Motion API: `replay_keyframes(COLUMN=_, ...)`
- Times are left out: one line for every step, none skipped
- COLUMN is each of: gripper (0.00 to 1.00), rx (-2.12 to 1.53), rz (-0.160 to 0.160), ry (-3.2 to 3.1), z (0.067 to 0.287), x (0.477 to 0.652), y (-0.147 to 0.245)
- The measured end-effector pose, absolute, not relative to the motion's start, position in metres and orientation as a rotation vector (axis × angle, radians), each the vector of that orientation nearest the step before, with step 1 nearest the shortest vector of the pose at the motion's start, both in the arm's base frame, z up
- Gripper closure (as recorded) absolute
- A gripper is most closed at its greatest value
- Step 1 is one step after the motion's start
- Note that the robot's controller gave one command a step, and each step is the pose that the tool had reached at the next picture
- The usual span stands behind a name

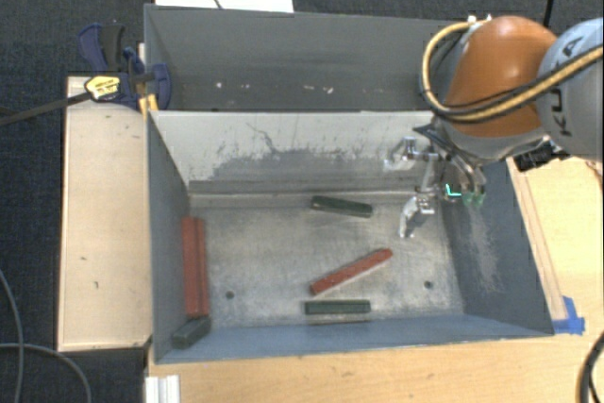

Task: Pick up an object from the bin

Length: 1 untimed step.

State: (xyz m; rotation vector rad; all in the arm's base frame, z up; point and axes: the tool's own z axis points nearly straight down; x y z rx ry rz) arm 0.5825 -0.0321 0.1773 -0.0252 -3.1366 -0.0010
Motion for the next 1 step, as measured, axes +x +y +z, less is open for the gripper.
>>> replay_keyframes(gripper=0.0, rx=-0.024, rz=0.0, ry=-3.145, z=0.1819, x=0.5843, y=-0.0321)
